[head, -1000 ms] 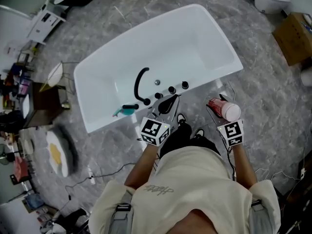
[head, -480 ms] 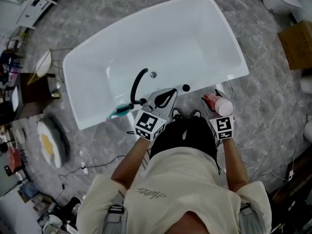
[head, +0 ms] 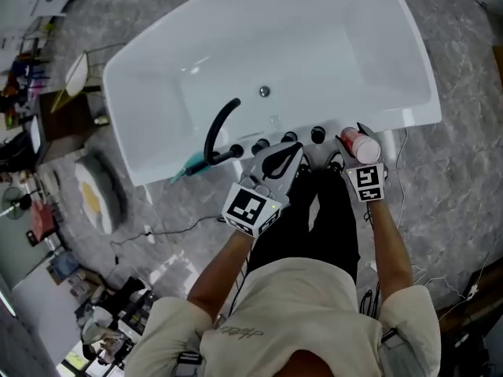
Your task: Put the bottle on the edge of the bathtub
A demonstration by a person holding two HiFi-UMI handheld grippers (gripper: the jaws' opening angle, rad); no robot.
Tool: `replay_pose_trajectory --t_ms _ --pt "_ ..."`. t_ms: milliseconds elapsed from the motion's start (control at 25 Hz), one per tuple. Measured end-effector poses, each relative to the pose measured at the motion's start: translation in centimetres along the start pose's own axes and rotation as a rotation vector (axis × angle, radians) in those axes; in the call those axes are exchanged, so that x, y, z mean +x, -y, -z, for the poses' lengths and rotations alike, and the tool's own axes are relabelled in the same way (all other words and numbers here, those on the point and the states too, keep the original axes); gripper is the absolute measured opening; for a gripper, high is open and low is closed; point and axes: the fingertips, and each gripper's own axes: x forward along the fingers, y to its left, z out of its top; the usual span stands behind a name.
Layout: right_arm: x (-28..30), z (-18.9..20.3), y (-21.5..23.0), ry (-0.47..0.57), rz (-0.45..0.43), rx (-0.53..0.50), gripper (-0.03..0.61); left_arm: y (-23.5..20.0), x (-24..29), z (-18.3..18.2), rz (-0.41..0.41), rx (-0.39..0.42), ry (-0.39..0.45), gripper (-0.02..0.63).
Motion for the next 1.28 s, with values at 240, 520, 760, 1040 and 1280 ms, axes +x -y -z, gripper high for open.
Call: replay_pose_trajectory --t_ms 240,520,760,1040,1280 --pt "2.7 1.8 -0.2 0.001 -0.054 -0.013 0.285 0.0 0.7 2.1 -0.034 -0.035 -0.047 0.011" --pt "4.9 3.5 -0.9 -0.022 -0.073 -0.072 0.285 -0.9 0.2 3.7 -0.07 -0.046 -0.08 0.011" --pt "5.0 3.9 -1.7 -0.021 -0.069 -0.16 0.287 -1.6 -0.5 4.9 -0.095 -0.062 -0.091 0.011" --pt "5.6 4.5 -1.8 -0.033 -0.038 -0.179 0.301 -1.2 -0.8 5.6 -0.089 -0.064 -0.093 0.011" --pt "5.8 6.7 -1.2 -0.137 -0.002 -0.1 0.377 -1.4 -1.2 5.4 -0.077 -0.054 -0.088 0.011"
